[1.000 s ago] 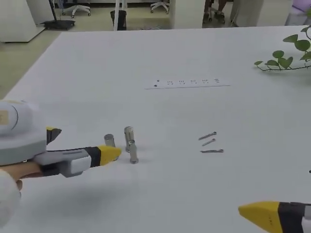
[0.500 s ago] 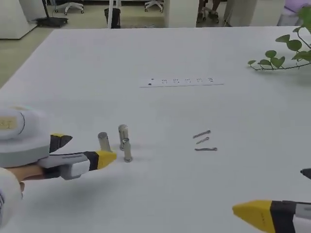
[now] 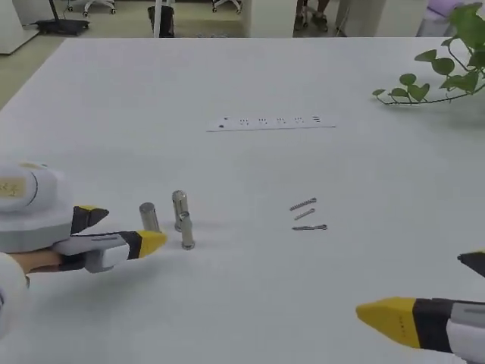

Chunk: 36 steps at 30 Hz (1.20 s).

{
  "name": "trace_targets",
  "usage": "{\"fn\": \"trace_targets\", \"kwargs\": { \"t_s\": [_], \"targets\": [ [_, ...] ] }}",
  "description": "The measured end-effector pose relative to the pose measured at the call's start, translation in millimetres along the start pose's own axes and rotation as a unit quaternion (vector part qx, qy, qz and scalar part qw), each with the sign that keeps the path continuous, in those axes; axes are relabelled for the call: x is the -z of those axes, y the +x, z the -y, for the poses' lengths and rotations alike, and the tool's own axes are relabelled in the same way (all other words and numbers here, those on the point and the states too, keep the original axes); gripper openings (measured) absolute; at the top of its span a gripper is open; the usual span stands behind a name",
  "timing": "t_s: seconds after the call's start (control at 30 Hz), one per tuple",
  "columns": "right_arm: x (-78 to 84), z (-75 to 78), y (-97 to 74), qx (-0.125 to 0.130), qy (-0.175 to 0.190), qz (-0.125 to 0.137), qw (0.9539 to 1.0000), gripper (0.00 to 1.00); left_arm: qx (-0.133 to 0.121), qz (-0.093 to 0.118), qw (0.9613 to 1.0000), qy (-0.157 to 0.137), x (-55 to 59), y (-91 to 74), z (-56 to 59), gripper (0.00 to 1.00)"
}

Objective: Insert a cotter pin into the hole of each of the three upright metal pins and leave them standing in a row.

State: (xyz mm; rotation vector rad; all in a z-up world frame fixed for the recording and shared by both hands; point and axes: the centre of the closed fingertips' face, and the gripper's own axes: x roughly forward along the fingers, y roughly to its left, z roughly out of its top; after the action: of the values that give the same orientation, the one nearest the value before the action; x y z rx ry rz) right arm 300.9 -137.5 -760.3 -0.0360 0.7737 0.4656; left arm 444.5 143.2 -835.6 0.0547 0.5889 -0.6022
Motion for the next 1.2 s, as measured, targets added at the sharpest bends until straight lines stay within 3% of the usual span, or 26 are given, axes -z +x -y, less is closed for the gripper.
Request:
{"fn": "trace_targets", "kwargs": {
  "t_s": [0.23,0.73,0.83,1.03,1.2],
  "targets": [
    [4.3,-1.9,1.3,0.0,0.001,-0.009,1.0,0.95,0.006,-0.008,0.9999,0.004,2.3,6.5,3.6,0.57],
    [11.3,-3.8,2.3,-0.001,-0.002,-0.026,0.9997,0.98,0.024,-0.012,0.9996,-0.007,1.5,14.6,9.4,0.34],
    [12.3,-4.6,2.6,-0.002,-0.004,-0.028,0.9996,0.98,0.023,-0.019,0.9995,0.011,2.7,15.4,9.0,0.33],
    [13.7,-5.3,2.7,-0.005,-0.006,-0.032,0.9995,0.98,0.029,-0.011,0.9995,0.004,-2.1,16.1,10.7,0.22],
    [14.0,-5.0,2.7,-0.005,-0.006,-0.032,0.9995,0.98,0.033,-0.012,0.9994,-0.001,-1.9,16.5,12.2,0.2]
  ]
}}
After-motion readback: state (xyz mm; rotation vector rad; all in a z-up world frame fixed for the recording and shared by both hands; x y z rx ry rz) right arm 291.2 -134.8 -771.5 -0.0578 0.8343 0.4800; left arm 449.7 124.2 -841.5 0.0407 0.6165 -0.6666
